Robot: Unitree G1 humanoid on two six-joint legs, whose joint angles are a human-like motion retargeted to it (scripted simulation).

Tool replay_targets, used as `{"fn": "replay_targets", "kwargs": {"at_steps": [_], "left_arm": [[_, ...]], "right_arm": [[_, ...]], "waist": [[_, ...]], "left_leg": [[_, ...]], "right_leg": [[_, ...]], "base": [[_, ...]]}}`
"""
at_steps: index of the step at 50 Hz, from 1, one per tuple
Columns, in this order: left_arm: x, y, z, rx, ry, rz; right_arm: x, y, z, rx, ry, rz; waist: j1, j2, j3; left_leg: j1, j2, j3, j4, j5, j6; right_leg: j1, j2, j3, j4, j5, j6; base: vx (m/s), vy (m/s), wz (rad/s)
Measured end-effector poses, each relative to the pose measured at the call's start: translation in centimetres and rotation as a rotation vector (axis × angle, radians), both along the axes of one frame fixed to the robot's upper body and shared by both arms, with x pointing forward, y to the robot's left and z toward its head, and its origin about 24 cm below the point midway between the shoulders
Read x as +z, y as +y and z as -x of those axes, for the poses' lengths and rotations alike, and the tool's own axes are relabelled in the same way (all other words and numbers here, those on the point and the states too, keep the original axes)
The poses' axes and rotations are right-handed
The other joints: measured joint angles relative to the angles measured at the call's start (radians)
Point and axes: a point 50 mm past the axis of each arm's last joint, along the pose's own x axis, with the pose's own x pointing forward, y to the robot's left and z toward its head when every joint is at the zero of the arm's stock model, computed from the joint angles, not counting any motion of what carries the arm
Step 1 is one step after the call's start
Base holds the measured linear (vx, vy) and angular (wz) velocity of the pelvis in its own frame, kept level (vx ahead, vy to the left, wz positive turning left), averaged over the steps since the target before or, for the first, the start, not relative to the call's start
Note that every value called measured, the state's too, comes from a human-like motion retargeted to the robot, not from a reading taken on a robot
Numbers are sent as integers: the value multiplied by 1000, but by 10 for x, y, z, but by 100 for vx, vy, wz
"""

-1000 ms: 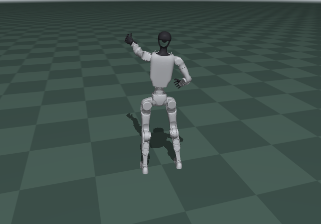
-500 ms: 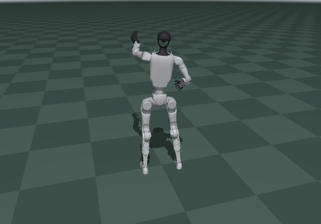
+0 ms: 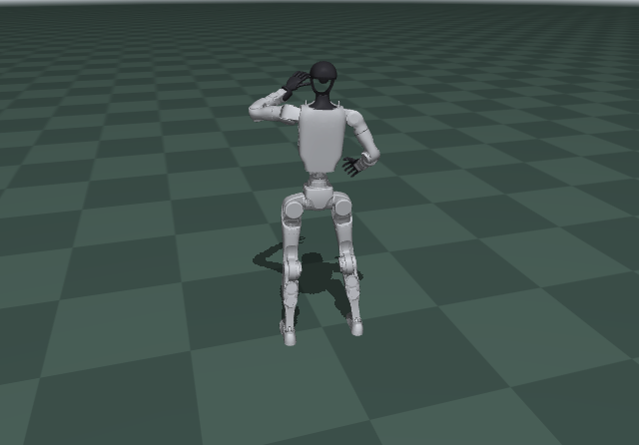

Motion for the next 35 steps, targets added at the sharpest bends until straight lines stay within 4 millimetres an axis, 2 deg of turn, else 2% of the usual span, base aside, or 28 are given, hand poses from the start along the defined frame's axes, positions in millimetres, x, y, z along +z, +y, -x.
{"fn": "replay_targets", "kwargs": {"at_steps": [10,15,19,25,35], "left_arm": [[-17,-15,27,-67,-147,-106],[-28,-19,31,-99,-115,-109],[-44,-23,30,-126,-26,-107],[-83,-27,21,-117,145,-115],[-170,-30,0,0,426,-179]], "right_arm": [[1,-1,3,6,-10,4],[1,-2,3,0,-11,10],[1,-2,2,-14,-16,13],[1,-3,2,-42,-32,14],[0,-1,4,-67,-52,20]], "waist": [[11,-12,13],[12,-13,18],[11,-13,21],[4,-11,25],[-14,-14,27]], "left_leg": [[1,-1,-3,0,0,0],[2,-1,0,-1,0,0],[3,-1,3,-1,0,2],[5,-2,8,1,-1,6],[3,-5,14,4,-2,15]], "right_leg": [[1,0,1,1,1,2],[1,0,4,-1,2,2],[-1,0,9,0,3,3],[-3,0,16,3,3,3],[-9,-2,25,6,1,3]], "base": [[0,0,0],[0,0,0],[0,0,0],[0,0,0],[0,0,0]]}}
